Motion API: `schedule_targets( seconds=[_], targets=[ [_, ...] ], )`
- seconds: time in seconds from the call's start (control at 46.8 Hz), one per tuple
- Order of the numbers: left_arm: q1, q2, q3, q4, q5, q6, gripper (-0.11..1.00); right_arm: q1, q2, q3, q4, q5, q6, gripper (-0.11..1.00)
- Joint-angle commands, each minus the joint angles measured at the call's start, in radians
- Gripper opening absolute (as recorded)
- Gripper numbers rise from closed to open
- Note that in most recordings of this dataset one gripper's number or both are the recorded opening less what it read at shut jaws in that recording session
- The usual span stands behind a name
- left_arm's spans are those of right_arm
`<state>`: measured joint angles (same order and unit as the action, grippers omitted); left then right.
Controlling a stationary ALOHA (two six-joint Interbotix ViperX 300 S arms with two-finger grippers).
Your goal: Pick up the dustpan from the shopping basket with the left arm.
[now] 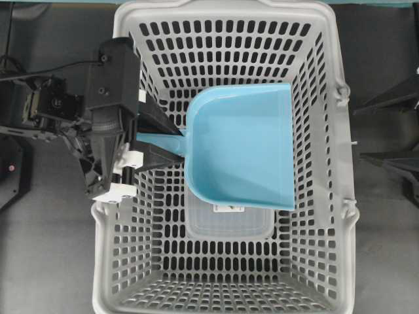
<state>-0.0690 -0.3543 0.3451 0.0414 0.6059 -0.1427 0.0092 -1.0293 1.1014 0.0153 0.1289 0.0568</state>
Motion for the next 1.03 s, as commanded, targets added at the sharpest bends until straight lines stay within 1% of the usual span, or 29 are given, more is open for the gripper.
schedule_targets(
  seconds=[0.0,1.004],
  targets=[
    [0.0,-0.008,-0.011,0.003,-0.011,0.002,0.29,0.0,0.005,-0.009,0.003,-0.012,0.002,0.79],
    [0.0,0.02,-0.003,0.003,-0.031,0.002,0.29,0.002,-0.017,-0.002,0.003,-0.012,0.003,0.79]
  ],
)
